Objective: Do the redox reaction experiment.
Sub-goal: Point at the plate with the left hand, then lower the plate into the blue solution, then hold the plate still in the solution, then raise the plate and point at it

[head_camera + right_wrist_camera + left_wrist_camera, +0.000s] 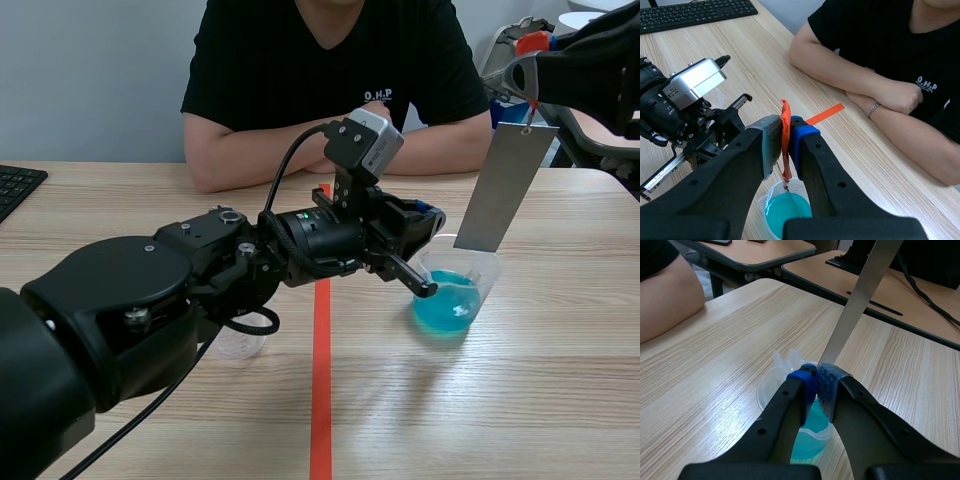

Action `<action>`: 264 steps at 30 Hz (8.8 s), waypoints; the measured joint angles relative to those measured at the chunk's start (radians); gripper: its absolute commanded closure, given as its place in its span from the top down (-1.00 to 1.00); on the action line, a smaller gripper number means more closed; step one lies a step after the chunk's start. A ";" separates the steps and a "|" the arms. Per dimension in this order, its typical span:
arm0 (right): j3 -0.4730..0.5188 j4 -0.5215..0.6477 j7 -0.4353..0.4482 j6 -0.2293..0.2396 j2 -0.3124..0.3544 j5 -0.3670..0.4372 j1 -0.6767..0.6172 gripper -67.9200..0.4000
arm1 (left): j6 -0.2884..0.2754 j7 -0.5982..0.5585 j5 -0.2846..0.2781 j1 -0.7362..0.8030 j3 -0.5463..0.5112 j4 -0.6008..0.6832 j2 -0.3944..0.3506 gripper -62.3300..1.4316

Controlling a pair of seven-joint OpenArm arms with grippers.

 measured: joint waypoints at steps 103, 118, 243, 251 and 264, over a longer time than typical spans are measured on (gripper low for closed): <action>-0.019 -0.353 0.188 0.000 -0.352 -0.402 0.011 -0.94 | 0.173 -0.629 0.632 1.435 -0.991 0.404 -0.214 -0.83; -0.062 -0.393 0.193 0.000 -0.360 -0.413 0.066 -0.95 | 0.173 -0.629 0.632 1.435 -0.991 0.404 -0.214 -0.83; 0.157 0.005 -0.342 0.000 -0.208 0.203 0.066 -0.94 | 0.058 -0.317 0.291 0.906 -0.908 0.403 -0.614 -0.83; 0.157 0.005 -0.342 0.000 -0.208 0.203 0.066 -0.94 | -0.020 -0.164 0.229 0.538 -0.676 0.382 -0.639 -0.83; 0.157 0.005 -0.342 0.000 -0.208 0.203 0.066 -0.94 | -0.048 0.019 0.122 0.071 -0.251 0.171 -0.416 -0.83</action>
